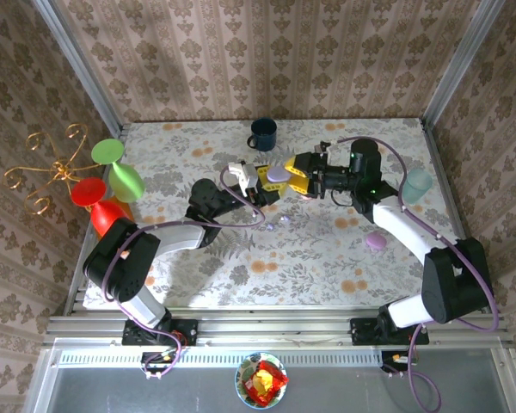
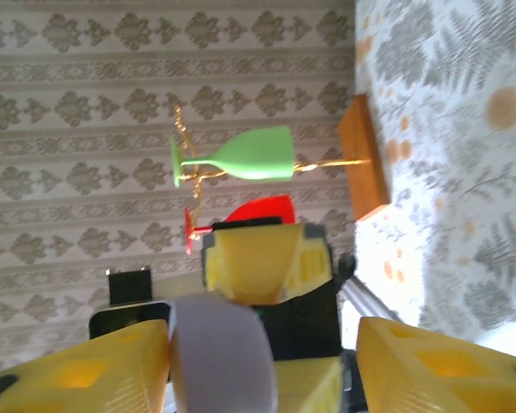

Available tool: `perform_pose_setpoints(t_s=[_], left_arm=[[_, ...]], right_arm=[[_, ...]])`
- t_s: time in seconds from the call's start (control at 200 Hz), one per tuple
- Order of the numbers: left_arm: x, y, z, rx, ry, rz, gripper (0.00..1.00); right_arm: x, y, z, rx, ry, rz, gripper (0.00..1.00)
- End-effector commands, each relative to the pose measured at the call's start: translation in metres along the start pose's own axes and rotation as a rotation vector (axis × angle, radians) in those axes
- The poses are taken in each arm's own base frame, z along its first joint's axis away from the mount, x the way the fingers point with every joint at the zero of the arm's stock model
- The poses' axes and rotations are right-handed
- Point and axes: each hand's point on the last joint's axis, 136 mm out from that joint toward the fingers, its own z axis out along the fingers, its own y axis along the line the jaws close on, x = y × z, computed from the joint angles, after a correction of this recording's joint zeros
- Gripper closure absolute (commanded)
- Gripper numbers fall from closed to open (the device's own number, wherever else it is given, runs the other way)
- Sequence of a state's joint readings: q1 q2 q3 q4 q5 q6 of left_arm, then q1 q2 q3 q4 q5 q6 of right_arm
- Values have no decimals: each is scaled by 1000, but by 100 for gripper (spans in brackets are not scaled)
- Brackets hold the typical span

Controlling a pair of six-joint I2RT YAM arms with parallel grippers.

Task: Insert the wireless bluetooth earbuds into the charging case

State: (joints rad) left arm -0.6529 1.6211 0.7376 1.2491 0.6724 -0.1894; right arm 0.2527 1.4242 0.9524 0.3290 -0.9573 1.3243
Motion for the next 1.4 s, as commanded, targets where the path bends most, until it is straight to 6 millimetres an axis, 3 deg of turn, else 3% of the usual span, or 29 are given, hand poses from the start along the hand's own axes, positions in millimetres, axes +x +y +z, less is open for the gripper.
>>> perform_pose_setpoints(t_s=[0.0,0.23,0.43,0.525,0.79,0.98,1.195,1.395], left_arm=[[-21,-12,-5,53,-50,-5,65],[-27,-35,-18,142,-38,-69,65],[-31,-52,-26,220,-21,-115,65],[-31,-58,-27,254,-14,-117,66],[-35,-62,-26,271,-20,-106,65],[-34,-66,-27,290,-14,-100,65],[-27,-68,-28,308,0,-91,65],[-23,-68,-30,299,2,-75,65]], right_arm=[[-8,13,-20,45,-84,-184,33],[-1,31,-46,170,-151,-669,19],[38,51,-49,257,-144,-1241,17],[50,51,-42,316,-109,-1377,15],[63,46,-22,374,-41,-1492,13],[43,49,-27,454,-150,-1475,14],[34,59,-34,445,-233,-1420,15],[26,56,-38,480,-261,-1392,15]])
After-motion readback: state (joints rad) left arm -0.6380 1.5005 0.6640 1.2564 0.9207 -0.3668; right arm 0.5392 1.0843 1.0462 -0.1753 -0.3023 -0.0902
